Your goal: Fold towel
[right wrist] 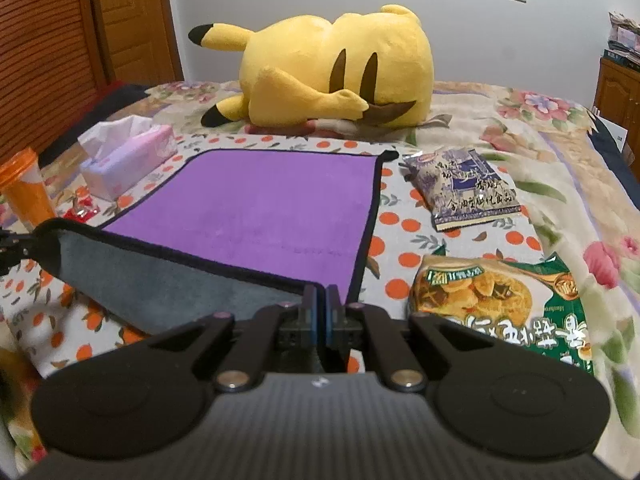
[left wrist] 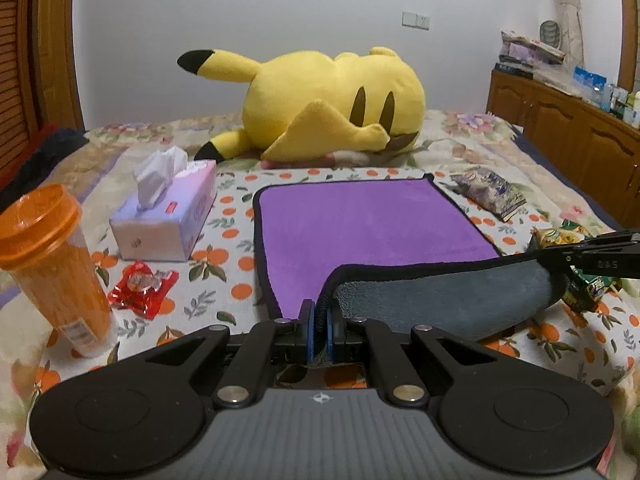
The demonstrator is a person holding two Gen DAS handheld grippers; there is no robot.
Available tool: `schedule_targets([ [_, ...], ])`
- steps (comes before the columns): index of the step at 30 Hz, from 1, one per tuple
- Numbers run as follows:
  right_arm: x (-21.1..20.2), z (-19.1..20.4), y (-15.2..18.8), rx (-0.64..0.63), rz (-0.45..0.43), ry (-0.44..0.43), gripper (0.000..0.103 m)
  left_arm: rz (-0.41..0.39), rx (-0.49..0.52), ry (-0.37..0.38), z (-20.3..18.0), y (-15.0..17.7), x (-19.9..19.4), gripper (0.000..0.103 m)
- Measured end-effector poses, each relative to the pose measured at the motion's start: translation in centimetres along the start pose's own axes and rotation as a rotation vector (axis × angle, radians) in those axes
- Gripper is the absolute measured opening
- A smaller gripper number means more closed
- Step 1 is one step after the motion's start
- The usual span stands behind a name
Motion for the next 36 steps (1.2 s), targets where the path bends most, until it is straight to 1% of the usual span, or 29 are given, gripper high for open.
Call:
schedule_targets([
  [9,0.5,-0.1,-1.3,-0.008,-0.050,-0.026,0.005,-0.015,-0.001,0.004,0.0,-0.6,0.5,0.007],
  [15,1.6,-0.5,-1.1,-0.031,-0.048,-0.029,0.004,-0.001,0.004,-0.002,0.3,-0.4,1.8,0.007],
  [22,2.4,-0.7,-1.2,-0.047,-0.053,-0.039,0.004,0.001,0.019,0.013,0.2,-0.6,3.0,0.006],
  [28,2.8,-0.8,-1.7,-0.056,-0.069,-0.040,0.004,-0.009,0.034,0.023,-0.2,-1.4,3.6,0.006],
  [36,3.5,-0.3,-3.8,-0.096,-0.116,-0.048,0.004,-0.050,0.045,0.039,-0.3,-3.9,4.5,0.006],
])
Point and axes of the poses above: each gripper's, at about its wrist camera, not at the fingertips, and x roughly the way its jaws point, z to its left, y to its underside, the point moved 9 cm from there along x, roughly the way its jaws point, and after that the axes turned 15 degrees about -z, right-handed, at the moved point
